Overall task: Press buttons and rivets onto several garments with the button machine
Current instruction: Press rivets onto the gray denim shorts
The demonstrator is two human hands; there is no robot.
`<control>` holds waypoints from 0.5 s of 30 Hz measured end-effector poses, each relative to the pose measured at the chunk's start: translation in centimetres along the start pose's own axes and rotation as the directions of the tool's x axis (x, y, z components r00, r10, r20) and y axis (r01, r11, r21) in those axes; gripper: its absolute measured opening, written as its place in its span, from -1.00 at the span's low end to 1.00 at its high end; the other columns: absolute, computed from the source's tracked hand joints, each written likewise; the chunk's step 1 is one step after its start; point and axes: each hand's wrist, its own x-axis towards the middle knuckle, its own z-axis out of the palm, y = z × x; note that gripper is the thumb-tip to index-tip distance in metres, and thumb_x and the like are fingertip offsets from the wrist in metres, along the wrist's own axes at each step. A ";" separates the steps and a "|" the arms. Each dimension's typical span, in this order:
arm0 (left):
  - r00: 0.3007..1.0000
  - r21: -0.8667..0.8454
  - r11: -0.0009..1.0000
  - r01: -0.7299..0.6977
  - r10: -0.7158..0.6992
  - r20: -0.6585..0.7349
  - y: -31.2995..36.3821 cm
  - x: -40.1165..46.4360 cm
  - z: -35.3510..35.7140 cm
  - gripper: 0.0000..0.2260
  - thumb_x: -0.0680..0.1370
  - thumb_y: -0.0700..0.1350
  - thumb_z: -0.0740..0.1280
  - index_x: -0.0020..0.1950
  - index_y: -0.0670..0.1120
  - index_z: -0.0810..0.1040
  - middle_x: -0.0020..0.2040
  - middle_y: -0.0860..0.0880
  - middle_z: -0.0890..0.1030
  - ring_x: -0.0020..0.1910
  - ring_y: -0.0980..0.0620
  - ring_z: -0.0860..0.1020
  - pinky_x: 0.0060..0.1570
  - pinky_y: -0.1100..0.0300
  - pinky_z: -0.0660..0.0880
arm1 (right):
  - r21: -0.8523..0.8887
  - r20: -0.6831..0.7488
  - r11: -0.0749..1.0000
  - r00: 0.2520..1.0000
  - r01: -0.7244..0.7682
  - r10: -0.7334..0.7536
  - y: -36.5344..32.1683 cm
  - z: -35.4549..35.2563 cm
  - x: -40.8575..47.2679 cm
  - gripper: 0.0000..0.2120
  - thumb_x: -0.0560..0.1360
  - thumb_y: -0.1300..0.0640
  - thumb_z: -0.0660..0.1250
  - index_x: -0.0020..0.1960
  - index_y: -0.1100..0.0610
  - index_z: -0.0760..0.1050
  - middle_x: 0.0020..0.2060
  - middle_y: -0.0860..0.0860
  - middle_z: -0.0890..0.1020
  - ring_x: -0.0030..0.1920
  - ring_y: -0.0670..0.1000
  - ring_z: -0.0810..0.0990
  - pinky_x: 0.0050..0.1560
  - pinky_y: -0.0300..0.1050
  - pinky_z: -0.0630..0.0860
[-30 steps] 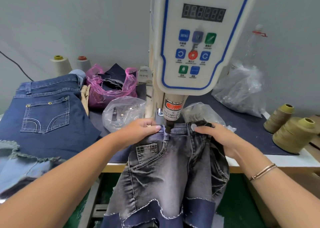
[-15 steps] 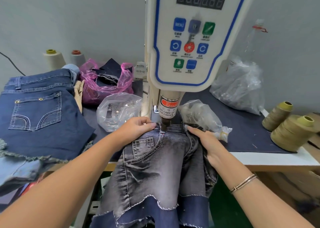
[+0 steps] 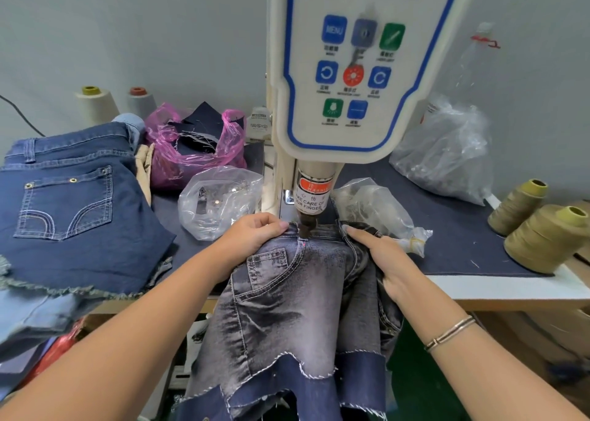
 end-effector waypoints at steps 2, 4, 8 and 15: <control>1.000 -0.029 1.000 0.004 -0.004 0.010 0.2 -0.2 0.1 -0.82 0.56 0.02 0.34 -0.21 0.00 0.60 -0.30 0.12 0.65 -0.33 0.26 0.59 -0.32 0.46 0.43 | 0.006 -0.001 1.000 1.000 0.000 0.000 0.0 -0.1 0.0 -0.73 0.42 0.17 0.46 0.07 0.29 0.60 -0.09 0.20 0.69 -0.16 0.12 0.69 -0.25 -0.08 0.61; 1.000 -0.041 0.999 0.018 -0.017 0.013 0.3 -0.4 0.2 -0.81 0.58 0.02 0.31 -0.15 -0.04 0.60 -0.26 0.09 0.68 -0.31 0.23 0.61 -0.34 0.48 0.44 | 0.009 -0.001 1.000 1.000 0.000 0.000 0.0 -0.1 -0.1 -0.73 0.42 0.17 0.46 0.07 0.28 0.60 -0.08 0.20 0.69 -0.16 0.12 0.69 -0.25 -0.08 0.61; 0.999 -0.057 0.997 0.048 -0.046 0.029 0.4 -0.5 0.1 -0.79 0.61 0.02 0.25 -0.13 -0.03 0.57 -0.21 0.06 0.68 -0.26 0.18 0.61 -0.24 0.38 0.48 | -0.003 0.003 1.000 1.000 -0.003 0.003 0.0 -0.1 0.0 -0.70 0.42 0.16 0.45 0.10 0.28 0.60 -0.05 0.20 0.69 -0.11 0.13 0.69 -0.19 -0.07 0.62; 0.998 -0.057 0.997 0.045 -0.042 0.044 0.5 -0.8 0.2 -0.79 0.63 0.01 0.23 -0.15 -0.02 0.53 -0.18 0.02 0.67 -0.22 0.13 0.60 -0.16 0.27 0.47 | -0.002 -0.003 1.000 1.000 -0.006 0.006 0.0 -0.1 -0.2 -0.71 0.40 0.16 0.47 0.08 0.27 0.60 -0.08 0.21 0.69 -0.14 0.14 0.70 -0.27 -0.09 0.60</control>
